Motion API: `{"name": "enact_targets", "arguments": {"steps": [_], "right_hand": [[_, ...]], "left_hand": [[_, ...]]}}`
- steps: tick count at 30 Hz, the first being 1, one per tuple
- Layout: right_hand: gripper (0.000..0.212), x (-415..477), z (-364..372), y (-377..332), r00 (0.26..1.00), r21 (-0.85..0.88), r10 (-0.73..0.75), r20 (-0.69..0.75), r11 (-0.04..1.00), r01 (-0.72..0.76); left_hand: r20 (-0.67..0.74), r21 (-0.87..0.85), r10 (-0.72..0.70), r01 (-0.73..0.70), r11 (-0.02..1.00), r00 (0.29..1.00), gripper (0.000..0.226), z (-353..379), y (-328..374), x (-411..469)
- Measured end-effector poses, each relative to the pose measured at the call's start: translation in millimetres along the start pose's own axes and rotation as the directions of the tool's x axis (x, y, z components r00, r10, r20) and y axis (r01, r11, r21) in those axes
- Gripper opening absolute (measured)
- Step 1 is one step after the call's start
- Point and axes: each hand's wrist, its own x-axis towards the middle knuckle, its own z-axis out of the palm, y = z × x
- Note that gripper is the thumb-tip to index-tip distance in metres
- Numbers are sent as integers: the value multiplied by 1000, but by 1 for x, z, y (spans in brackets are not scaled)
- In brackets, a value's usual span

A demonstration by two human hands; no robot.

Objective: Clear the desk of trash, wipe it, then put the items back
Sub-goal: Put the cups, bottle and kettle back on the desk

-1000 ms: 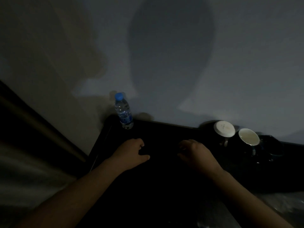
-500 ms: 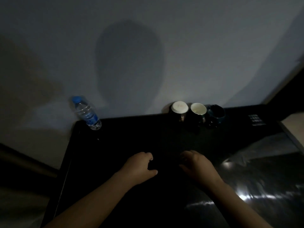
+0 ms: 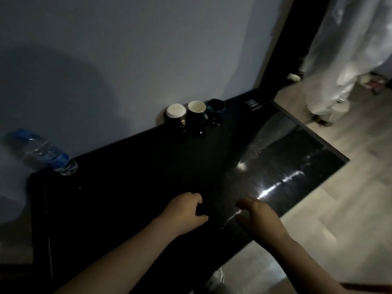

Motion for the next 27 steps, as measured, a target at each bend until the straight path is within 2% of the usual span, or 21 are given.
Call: {"name": "enact_targets", "arguments": {"steps": [3,10,17,22,27], "right_hand": [[29,-29,0,19,995,18,79,-59,997,-78],[32,-115,8,88,926,103,343,-159,938,-330],[33,-209,30,161,817,241,556,-153,823,-515],[31,-288,39,217,742,379,661,-115,720,-582],[30,-364,52,280,676,408,731,-89,646,-645]], "left_hand": [[-23,45,90,-89,995,996,48,17,18,-2],[107,160,277,-292,943,955,47,62,93,3],[264,297,351,-422,857,898,50,141,175,5],[348,287,366,-469,835,863,54,214,237,-6],[432,287,381,-526,801,817,54,290,301,-21]]}}
